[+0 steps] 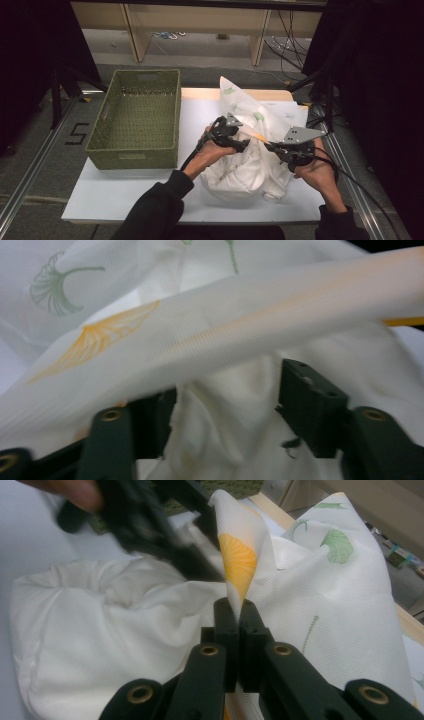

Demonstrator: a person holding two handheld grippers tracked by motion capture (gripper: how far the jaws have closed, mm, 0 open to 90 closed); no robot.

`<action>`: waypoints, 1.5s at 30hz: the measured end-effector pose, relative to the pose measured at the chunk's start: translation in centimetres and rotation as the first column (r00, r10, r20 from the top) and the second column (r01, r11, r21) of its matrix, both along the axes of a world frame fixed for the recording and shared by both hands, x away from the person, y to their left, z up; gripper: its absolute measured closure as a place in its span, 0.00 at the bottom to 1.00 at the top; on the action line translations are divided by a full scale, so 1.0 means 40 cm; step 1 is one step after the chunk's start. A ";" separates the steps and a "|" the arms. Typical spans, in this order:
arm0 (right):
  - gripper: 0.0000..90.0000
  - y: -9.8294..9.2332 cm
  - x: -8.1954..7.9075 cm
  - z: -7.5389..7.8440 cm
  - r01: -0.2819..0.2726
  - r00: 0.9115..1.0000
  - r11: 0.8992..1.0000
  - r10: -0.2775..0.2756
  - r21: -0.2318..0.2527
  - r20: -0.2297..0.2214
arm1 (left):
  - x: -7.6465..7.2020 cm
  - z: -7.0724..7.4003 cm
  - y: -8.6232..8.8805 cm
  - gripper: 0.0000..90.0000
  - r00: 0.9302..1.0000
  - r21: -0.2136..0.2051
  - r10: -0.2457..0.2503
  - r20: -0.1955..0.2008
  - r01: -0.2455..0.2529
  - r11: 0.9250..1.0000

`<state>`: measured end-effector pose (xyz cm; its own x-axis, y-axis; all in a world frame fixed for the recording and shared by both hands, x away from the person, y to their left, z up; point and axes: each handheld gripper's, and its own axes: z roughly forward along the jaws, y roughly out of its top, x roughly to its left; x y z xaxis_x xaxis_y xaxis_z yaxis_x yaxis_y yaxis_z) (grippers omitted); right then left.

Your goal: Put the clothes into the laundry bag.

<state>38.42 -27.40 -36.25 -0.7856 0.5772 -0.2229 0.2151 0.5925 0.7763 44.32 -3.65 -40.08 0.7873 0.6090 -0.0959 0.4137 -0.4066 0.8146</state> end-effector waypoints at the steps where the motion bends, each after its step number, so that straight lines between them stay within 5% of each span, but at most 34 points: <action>1: 1.00 0.000 0.000 0.000 0.003 1.000 1.000 -0.003 0.005 0.001 | -0.026 0.009 0.017 0.33 0.998 -0.005 -0.038 -0.045 0.038 0.999; 2: 1.00 0.000 0.000 0.002 0.001 1.000 1.000 -0.001 0.004 0.009 | -0.047 0.013 0.028 0.31 0.995 -0.011 -0.057 -0.088 0.056 0.998; 7: 1.00 0.006 -0.001 0.002 0.001 1.000 1.000 -0.001 0.004 0.004 | -0.122 -0.029 0.035 0.18 0.987 0.094 -0.141 -0.081 0.148 0.984; 10: 1.00 0.012 -0.002 0.003 -0.008 1.000 1.000 0.008 -0.006 0.007 | -0.110 -0.076 0.016 0.16 0.977 0.180 -0.190 -0.094 0.205 0.962; 13: 1.00 0.013 -0.002 0.001 -0.011 1.000 1.000 0.012 -0.007 0.008 | -0.081 -0.118 -0.020 0.13 0.979 0.207 -0.173 -0.110 0.193 0.959; 14: 1.00 0.013 -0.002 0.000 -0.012 1.000 1.000 0.012 -0.006 0.004 | -0.071 -0.124 -0.031 0.25 0.980 0.216 -0.176 -0.096 0.193 0.957; 17: 1.00 0.010 0.001 0.001 -0.021 1.000 1.000 0.021 -0.012 0.013 | -0.044 -0.124 -0.054 0.56 0.983 0.165 -0.160 -0.085 0.172 0.971; 18: 1.00 0.010 -0.002 0.000 -0.011 1.000 1.000 0.011 -0.004 -0.002 | -0.046 -0.121 -0.067 0.65 0.989 0.111 -0.124 -0.083 0.133 0.985; 19: 1.00 0.009 -0.003 0.000 -0.015 1.000 1.000 0.015 -0.005 -0.002 | -0.046 -0.109 -0.073 0.71 0.991 0.092 -0.114 -0.073 0.121 0.988; 24: 1.00 0.003 -0.005 0.012 -0.031 1.000 0.999 0.031 0.014 0.004 | -0.012 -0.031 -0.075 0.78 1.000 -0.002 -0.023 -0.007 0.023 1.000; 27: 1.00 0.002 -0.012 0.024 -0.026 0.999 0.999 0.026 0.019 0.019 | 0.030 -0.001 -0.075 0.79 0.999 -0.069 0.051 0.017 -0.050 0.996; 29: 1.00 -0.001 -0.015 0.030 -0.024 0.999 0.999 0.023 0.022 0.023 | 0.060 -0.014 -0.085 0.78 0.995 -0.114 0.100 -0.001 -0.100 0.989; 33: 1.00 -0.001 -0.009 0.017 -0.023 1.000 1.000 0.023 0.011 0.005 | 0.115 -0.093 -0.106 0.75 0.987 -0.075 0.155 -0.044 -0.158 0.984; 35: 1.00 0.003 -0.007 0.005 -0.019 1.000 1.000 0.019 0.003 -0.007 | 0.128 -0.114 -0.100 0.73 0.984 -0.118 0.156 -0.083 -0.165 0.979; 39: 1.00 0.003 0.000 -0.004 -0.022 1.000 1.000 0.022 -0.005 -0.011 | 0.098 -0.079 -0.072 0.55 0.991 -0.090 0.119 -0.062 -0.124 0.988; 43: 1.00 -0.002 0.000 0.001 -0.017 1.000 1.000 0.017 -0.001 -0.005 | 0.036 -0.035 -0.015 0.29 0.995 -0.060 0.081 -0.064 -0.085 0.995; 45: 1.00 -0.004 0.001 0.002 -0.016 1.000 1.000 0.016 -0.001 -0.002 | -0.003 -0.017 0.020 0.24 0.998 -0.052 0.047 -0.045 -0.049 0.997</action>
